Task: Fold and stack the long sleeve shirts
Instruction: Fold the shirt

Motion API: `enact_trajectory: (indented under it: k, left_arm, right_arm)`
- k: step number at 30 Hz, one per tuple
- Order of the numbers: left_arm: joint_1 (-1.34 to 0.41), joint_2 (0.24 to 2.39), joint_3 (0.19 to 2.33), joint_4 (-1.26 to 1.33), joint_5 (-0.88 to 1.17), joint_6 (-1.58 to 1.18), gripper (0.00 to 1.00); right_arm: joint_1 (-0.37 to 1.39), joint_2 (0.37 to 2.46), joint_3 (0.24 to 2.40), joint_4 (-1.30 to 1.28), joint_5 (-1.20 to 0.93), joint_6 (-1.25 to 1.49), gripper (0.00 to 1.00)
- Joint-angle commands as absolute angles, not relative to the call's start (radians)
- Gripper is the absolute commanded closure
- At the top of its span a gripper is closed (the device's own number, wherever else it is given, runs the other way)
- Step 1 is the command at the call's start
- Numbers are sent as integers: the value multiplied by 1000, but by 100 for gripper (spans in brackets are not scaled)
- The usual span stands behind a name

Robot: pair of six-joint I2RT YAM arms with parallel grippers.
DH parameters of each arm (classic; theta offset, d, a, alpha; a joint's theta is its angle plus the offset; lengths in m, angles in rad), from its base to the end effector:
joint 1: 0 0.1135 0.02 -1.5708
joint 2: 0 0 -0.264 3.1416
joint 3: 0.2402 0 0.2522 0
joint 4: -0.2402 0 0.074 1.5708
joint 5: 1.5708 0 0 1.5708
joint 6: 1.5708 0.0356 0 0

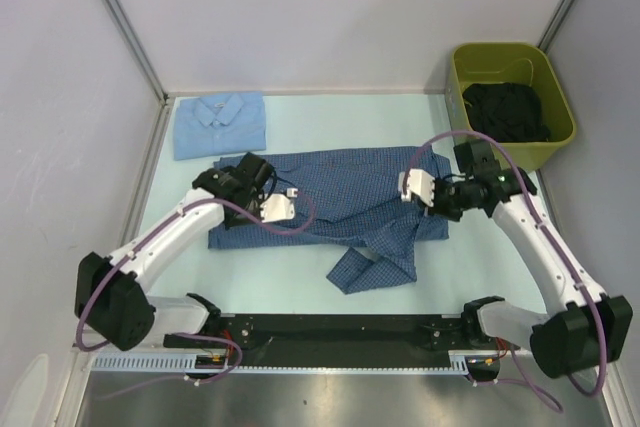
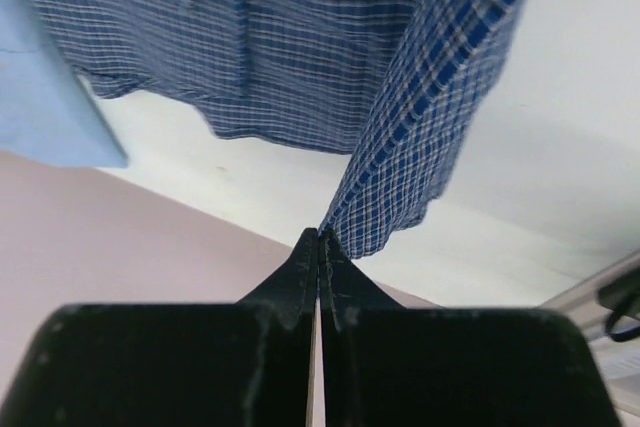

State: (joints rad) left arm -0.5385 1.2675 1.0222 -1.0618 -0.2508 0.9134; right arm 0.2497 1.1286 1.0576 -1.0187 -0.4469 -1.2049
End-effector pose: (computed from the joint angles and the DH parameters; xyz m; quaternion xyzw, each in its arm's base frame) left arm 0.1948 -0.1061 0.2594 0.6406 0.7465 0.1461 0.1050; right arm 0.1946 0.0655 0.3005 -0.6691 0.6723 0.0843 0.3052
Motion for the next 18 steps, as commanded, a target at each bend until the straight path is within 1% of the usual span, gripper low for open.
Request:
enact_trajectory:
  k: [1,5,10,18]
  left_arm:
    - [-473,1364,1129,-982,-273,1037,100]
    - [-420,1459,1215,-940,-265,1094,100]
    - [-362,1586,1310,-910,-247,1129,100]
    - [-333,1696,1367,-865,-235,1140,100]
  right_arm:
    - [226,1239,1178,-916,-492,-1206,100]
    - [190,1365,1293,-870,-499,-1204,100]
    - [176,1503,1384,-807,-502,-1184,100]
    - [175,1657,1486,-738,-477,-1164,100]
